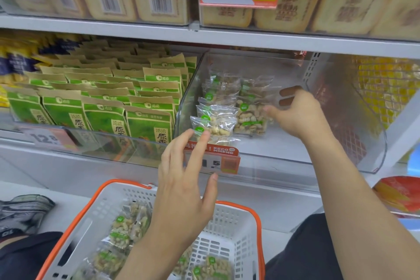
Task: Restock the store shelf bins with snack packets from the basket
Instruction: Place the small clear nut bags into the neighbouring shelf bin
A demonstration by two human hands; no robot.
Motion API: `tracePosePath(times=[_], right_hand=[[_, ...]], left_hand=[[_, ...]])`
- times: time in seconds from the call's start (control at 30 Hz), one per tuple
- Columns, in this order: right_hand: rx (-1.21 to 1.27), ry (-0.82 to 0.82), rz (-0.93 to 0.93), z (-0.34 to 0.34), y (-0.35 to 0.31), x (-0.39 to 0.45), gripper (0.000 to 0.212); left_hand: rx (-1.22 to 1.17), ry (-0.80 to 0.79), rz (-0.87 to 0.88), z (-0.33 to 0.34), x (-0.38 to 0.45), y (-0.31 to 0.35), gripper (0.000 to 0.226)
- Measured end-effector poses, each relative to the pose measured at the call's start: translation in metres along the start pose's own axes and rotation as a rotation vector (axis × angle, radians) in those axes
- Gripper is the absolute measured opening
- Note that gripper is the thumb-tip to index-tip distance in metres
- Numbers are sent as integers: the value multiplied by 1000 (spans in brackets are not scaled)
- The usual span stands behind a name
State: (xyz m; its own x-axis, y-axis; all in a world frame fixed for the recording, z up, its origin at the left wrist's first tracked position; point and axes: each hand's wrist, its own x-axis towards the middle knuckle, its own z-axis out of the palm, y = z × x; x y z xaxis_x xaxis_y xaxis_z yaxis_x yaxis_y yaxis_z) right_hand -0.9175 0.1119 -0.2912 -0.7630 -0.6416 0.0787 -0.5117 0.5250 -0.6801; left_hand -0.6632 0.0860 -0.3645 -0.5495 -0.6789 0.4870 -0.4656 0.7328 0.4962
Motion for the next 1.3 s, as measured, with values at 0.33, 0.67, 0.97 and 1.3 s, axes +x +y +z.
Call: tracePosePath(times=[0.33, 0.67, 0.97, 1.3], right_hand=[[373, 113, -461, 1, -36, -85, 12], [80, -646, -622, 125, -1, -150, 3], [-485, -1032, -136, 252, 127, -179, 13], [-402, -978, 421, 308, 198, -221, 82]], left_hand=[[-246, 308, -152, 3, -34, -4, 26], [13, -534, -497, 72, -177, -131, 19], [-18, -818, -704, 74, -245, -168, 36], [-43, -822, -698, 85, -241, -172, 47]])
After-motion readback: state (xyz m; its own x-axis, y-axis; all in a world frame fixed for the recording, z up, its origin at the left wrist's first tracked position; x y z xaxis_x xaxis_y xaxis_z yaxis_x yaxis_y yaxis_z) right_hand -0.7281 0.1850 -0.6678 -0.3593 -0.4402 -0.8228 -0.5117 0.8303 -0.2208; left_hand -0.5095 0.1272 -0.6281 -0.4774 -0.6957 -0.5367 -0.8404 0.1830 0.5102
